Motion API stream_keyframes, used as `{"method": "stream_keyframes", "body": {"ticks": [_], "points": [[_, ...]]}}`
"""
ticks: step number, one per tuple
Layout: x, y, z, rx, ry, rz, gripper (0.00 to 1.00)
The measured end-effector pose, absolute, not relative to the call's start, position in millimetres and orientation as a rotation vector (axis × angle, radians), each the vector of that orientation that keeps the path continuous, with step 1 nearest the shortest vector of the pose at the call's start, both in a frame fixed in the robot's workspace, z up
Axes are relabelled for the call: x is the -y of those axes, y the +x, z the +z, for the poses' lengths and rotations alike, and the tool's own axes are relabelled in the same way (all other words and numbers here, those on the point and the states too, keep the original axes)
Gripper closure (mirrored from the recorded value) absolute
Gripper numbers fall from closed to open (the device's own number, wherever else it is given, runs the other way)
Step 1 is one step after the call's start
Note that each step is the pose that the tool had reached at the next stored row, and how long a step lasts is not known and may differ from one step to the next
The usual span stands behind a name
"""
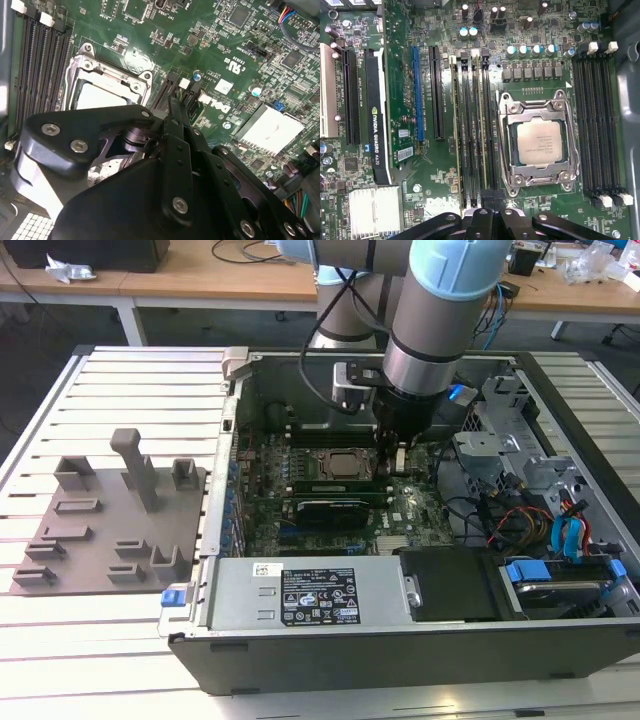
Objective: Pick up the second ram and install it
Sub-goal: 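Press down the second ram until it locks into place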
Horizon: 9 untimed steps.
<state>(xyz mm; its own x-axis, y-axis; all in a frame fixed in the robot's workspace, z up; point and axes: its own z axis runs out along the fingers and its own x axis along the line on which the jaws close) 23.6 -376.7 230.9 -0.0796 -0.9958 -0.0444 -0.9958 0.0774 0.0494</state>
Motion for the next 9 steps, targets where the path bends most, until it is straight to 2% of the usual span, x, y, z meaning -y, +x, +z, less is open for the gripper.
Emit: {"method": "stream_keyframes", "body": {"ticks": [6,9], "points": [[376.6,21.6,238.9,2.307,2.133,-0.103,0.9],[376.6,-7.3,239.0,2.309,2.135,-0.098,0.9]]}}
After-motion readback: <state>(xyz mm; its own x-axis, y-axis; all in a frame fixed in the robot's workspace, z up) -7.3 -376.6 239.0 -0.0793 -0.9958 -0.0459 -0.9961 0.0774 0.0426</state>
